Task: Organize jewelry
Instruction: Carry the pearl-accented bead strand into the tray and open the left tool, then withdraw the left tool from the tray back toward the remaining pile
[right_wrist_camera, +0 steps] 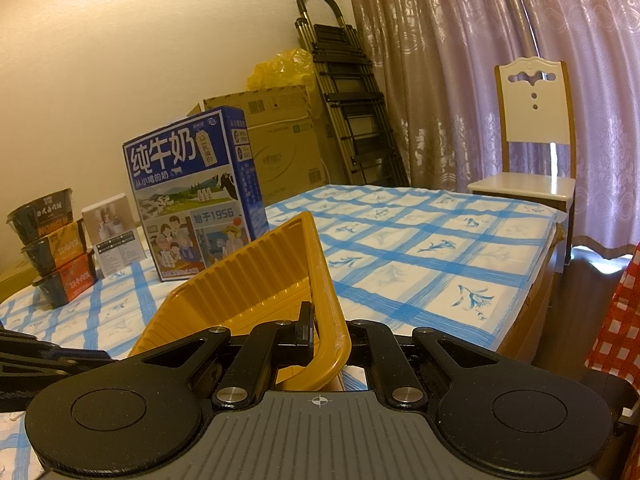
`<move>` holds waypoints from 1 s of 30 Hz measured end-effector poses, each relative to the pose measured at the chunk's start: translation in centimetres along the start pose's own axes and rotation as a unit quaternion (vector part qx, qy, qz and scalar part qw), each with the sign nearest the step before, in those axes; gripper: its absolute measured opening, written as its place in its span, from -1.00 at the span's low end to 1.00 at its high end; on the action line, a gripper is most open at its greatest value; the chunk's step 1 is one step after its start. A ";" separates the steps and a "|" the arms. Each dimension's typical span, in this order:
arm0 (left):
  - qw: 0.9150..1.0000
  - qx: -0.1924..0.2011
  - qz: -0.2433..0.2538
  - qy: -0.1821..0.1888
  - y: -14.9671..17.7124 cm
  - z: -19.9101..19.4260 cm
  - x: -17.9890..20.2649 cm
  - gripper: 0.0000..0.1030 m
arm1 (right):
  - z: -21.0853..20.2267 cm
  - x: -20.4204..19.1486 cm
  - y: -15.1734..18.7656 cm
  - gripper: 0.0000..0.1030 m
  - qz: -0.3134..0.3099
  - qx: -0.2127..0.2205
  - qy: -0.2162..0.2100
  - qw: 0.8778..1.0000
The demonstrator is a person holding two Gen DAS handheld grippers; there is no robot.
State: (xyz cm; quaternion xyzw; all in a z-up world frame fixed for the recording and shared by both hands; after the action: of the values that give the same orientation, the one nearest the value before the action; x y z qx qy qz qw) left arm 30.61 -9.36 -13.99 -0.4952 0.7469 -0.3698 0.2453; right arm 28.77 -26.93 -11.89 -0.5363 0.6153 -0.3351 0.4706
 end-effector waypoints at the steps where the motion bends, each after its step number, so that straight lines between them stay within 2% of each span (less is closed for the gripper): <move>1: 1.000 -0.002 0.000 0.003 0.0 0.2 0.2 -0.72 | 0.0 0.0 0.0 -0.87 0.000 0.000 0.000 1.000; 10: 1.000 -0.010 -0.006 0.012 0.2 1.3 1.1 -0.70 | 0.0 0.0 0.0 -0.87 0.000 0.000 0.000 1.000; 17: 1.000 -0.007 -0.019 0.009 0.2 0.7 0.8 -0.57 | 0.0 0.0 0.0 -0.88 0.000 0.000 0.000 1.000; 23: 0.999 0.003 -0.049 -0.010 0.6 -1.7 -0.9 -0.56 | 0.0 0.0 0.0 -0.87 0.000 0.000 0.000 1.000; 30: 0.995 -0.013 -0.077 -0.064 3.2 -5.5 -5.1 -0.52 | 0.0 0.0 0.0 -0.87 0.000 0.000 0.000 1.000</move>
State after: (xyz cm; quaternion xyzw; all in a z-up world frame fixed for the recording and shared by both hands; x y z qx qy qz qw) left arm 26.82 -2.21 -13.20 -0.5767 0.6941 -0.3458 0.2570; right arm 28.78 -26.96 -11.87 -0.5361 0.6155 -0.3349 0.4707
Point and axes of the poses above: each gripper's, at about its wrist camera, not at the fingertips, and z roughly the way its jaws point, x to its right, y to its underside, the point moved 9 cm from there along z, roughly the way its jaws point
